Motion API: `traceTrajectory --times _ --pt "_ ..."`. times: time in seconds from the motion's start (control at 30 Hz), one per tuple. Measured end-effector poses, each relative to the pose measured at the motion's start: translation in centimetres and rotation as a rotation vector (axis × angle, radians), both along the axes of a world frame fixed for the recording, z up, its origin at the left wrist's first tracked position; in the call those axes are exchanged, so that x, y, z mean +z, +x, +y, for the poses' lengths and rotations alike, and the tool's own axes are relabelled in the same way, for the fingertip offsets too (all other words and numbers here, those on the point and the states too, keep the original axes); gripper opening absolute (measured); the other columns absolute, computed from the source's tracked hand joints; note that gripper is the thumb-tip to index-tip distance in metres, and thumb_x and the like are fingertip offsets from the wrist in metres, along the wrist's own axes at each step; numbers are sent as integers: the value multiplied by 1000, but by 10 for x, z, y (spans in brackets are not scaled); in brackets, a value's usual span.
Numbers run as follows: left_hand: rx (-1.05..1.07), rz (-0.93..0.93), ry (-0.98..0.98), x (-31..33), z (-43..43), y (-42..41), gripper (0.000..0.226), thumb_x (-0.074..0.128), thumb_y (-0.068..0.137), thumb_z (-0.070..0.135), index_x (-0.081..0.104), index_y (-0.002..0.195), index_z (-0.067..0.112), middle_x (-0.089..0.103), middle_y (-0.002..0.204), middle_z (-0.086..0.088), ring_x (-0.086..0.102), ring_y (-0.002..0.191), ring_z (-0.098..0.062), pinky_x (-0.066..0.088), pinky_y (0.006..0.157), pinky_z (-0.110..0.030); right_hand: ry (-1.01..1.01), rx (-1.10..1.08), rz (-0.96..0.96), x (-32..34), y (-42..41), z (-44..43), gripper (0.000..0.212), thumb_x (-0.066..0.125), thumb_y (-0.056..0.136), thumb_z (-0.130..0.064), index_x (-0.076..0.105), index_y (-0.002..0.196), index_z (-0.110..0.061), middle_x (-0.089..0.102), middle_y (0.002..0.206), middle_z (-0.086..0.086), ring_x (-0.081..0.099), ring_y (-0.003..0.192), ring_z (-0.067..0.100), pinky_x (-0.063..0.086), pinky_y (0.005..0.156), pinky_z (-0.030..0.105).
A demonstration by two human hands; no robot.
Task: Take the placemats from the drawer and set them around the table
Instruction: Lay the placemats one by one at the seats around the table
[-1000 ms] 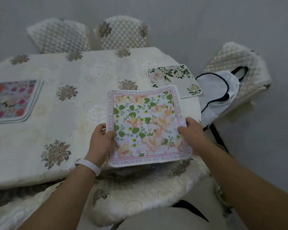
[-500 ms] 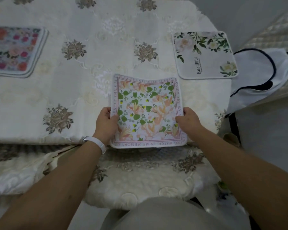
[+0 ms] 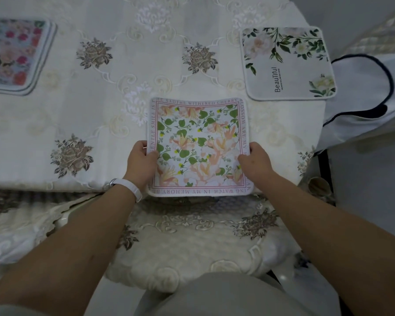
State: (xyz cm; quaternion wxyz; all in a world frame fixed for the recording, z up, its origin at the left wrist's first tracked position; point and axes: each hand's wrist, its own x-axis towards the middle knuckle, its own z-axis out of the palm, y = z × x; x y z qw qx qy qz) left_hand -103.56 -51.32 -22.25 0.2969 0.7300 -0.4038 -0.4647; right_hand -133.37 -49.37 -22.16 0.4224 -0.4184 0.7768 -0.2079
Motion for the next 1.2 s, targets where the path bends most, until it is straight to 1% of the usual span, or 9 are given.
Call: traceTrajectory --times 0.17,0.23,0.3,0.37,0.43,0.6,0.8,1.0,1.2 --pt "24 2 9 -2 0 -2 11 54 96 21 53 102 30 68 99 9 70 82 -11 56 56 -22 18 49 50 0 -2 -2 14 54 92 -19 50 105 -17 61 101 1 56 76 10 46 60 29" --pt "33 -6 0 -4 0 -1 16 55 95 20 51 110 27 66 103 8 70 85 -10 57 61 -24 25 70 109 4 0 -2 27 55 92 -23 47 116 -13 61 112 6 58 84 17 45 62 28" --pt "21 -76 -54 -5 2 0 32 56 94 22 46 125 25 60 116 4 67 86 -2 54 60 -18 -45 172 335 5 2 0 52 56 92 -30 37 135 -9 51 125 11 53 104 26 45 77 34" --pt "-73 -264 -164 -6 1 -5 51 58 91 23 39 139 17 49 133 -5 60 109 -9 55 83 -27 -182 404 555 5 6 0 63 53 93 -37 31 144 -7 44 133 16 46 117 32 42 89 42" --pt "-284 -464 -248 -9 0 -18 59 58 89 24 39 143 10 41 145 -13 42 132 -27 36 109 -38 -251 635 623 4 15 -4 63 48 95 -41 31 147 -9 39 144 19 39 130 35 38 102 47" --pt "-720 -708 -278 -28 -1 -47 56 43 99 36 32 150 15 21 162 -10 12 150 -29 10 119 -48 -196 925 661 -14 46 -17 66 28 97 -55 23 152 -19 16 161 12 11 147 33 14 117 52" --pt "-935 -846 -344 -45 -37 -45 59 14 102 48 13 156 24 7 165 0 0 152 -20 -2 119 -43 -237 1013 728 -37 66 -51 72 12 97 -61 5 157 -21 -1 165 7 -2 150 30 0 119 53" --pt "-990 -903 -368 -45 -106 -43 63 14 101 48 11 157 19 8 165 0 4 151 -21 4 120 -47 -307 1004 687 -44 62 -115 81 5 91 -66 3 156 -18 -1 165 2 -5 150 23 -4 119 47" --pt "-940 -908 -375 -53 -134 -43 63 10 99 56 8 156 30 5 165 4 0 151 -19 2 120 -48 -397 957 682 -48 57 -142 78 13 94 -65 13 156 -18 10 164 4 6 150 25 2 119 46"
